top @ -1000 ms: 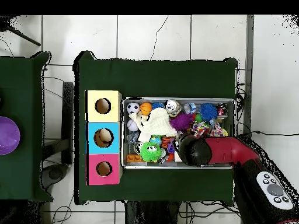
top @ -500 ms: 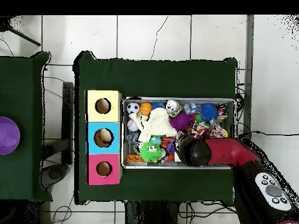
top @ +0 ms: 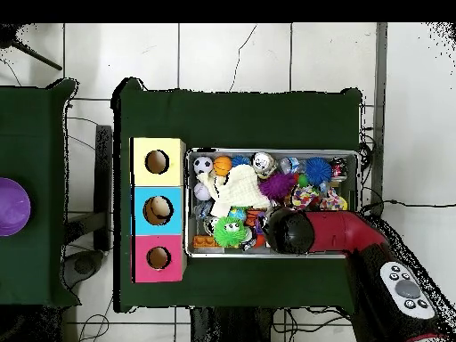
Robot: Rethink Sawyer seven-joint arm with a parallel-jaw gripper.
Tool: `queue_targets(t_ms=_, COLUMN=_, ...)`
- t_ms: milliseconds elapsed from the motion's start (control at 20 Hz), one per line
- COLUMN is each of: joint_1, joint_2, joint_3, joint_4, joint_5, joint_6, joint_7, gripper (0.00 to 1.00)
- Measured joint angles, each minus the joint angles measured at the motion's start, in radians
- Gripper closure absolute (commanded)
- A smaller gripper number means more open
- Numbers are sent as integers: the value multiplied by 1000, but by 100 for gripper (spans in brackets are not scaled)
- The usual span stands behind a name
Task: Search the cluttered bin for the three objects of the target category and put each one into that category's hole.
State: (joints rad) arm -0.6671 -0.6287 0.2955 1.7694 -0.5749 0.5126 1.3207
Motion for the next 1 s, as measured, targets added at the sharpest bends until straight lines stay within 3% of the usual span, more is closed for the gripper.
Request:
queue_targets(t_ms=500, joint_1=14, joint_2=4, joint_3=-4, joint_4=-4, joint_5=17, joint_6=0, joint_7=0, gripper=0)
queue_targets(t_ms=1000, joint_1=14, joint_2=36, joint_3=-4, joint_4=-73, joint_5=16, joint_6=20, joint_7=0, gripper=0)
